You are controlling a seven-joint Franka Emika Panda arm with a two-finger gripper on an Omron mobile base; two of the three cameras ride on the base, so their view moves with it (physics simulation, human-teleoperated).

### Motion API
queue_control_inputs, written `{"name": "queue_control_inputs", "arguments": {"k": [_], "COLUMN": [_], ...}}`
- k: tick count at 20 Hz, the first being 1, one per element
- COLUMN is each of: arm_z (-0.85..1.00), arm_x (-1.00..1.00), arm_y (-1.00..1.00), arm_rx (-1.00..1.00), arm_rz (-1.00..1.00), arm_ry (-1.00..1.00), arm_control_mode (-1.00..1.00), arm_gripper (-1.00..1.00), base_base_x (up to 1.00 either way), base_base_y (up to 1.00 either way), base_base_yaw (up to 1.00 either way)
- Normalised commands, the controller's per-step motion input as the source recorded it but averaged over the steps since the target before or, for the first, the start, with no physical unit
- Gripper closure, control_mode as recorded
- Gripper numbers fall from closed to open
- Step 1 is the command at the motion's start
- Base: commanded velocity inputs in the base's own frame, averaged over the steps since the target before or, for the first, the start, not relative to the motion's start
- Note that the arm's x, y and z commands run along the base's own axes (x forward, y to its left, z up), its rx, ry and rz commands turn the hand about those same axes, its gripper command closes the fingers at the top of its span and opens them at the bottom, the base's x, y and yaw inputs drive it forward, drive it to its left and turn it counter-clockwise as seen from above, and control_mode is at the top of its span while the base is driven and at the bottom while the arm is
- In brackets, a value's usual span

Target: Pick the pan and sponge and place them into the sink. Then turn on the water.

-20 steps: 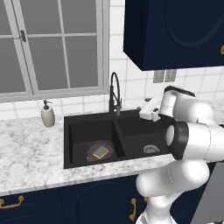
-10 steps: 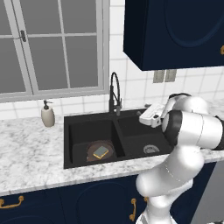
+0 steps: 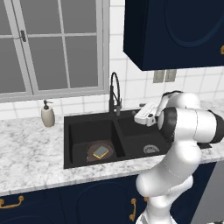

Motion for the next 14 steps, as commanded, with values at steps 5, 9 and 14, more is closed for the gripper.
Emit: {"name": "queue_control_inputs", "arguments": {"k": [5, 9, 14], "arm_z": [0.00, 0.00, 0.00], "arm_x": [0.20, 0.34, 0.37], "arm_y": [0.03, 0.00, 0.00], "arm_rx": [0.02, 0.03, 0.01], "arm_rz": [0.00, 0.00, 0.00], "arm_ry": [0.01, 0.00, 0.00], "arm_control_mode": [-1.00, -1.00, -1.00], "arm_gripper": [-1.00, -1.00, -1.00], "base_base_x": [0.00, 0.00, 0.00], "base_base_y": [0.00, 0.00, 0.00], "base_base_yaw": [0.00, 0.00, 0.00]}}
